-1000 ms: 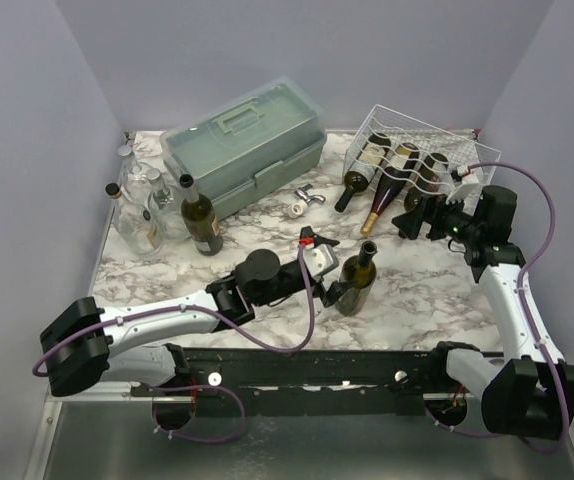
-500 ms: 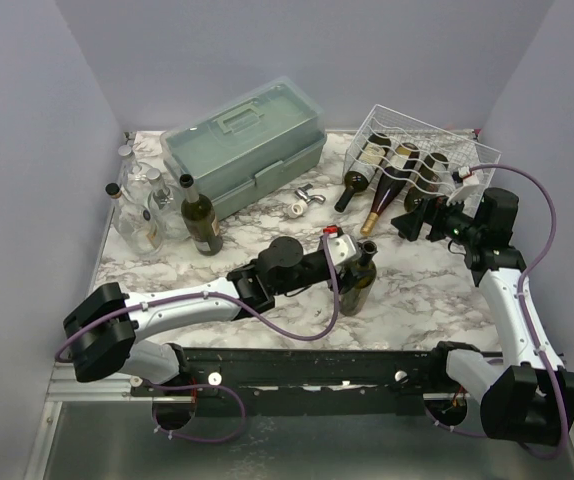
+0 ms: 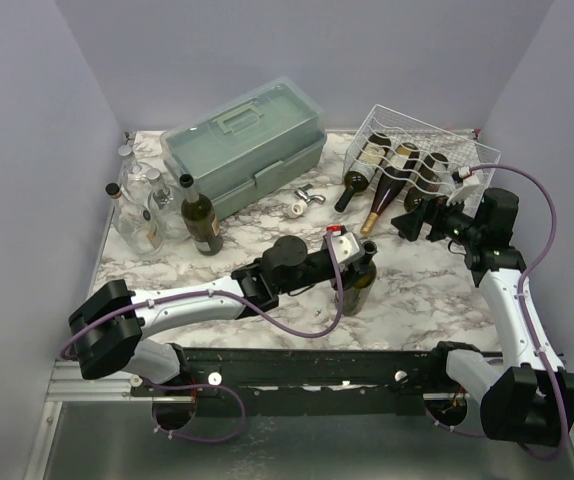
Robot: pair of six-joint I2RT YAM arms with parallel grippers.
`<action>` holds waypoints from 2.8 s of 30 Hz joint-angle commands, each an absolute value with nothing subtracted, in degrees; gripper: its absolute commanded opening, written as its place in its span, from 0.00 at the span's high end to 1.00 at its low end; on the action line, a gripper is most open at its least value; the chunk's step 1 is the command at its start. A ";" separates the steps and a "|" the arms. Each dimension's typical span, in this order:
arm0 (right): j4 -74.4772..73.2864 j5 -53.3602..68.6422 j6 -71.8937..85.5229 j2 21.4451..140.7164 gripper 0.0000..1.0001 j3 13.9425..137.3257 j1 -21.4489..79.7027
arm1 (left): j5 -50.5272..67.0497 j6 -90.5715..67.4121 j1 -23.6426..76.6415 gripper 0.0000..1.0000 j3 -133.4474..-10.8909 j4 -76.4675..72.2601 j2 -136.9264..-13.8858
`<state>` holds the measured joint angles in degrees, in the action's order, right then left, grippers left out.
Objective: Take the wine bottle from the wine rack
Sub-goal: Move the wine bottle to the center of the board.
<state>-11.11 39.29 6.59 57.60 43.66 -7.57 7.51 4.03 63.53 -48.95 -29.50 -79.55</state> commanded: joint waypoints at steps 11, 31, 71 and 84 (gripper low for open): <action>-10.55 38.58 5.62 56.99 0.00 43.25 -7.73 | 8.16 5.18 64.25 0.88 -51.00 -31.64 -80.05; -10.63 37.97 4.96 57.08 0.00 43.18 -7.68 | -9.29 1.22 58.89 1.00 -38.64 -30.56 -60.16; -10.65 36.91 4.27 56.90 0.00 43.25 -7.65 | -46.19 5.65 40.20 1.00 -35.53 3.00 -24.92; -10.81 36.58 3.99 56.43 0.00 43.14 -7.65 | -40.92 1.02 24.00 1.00 -31.71 -8.58 -30.63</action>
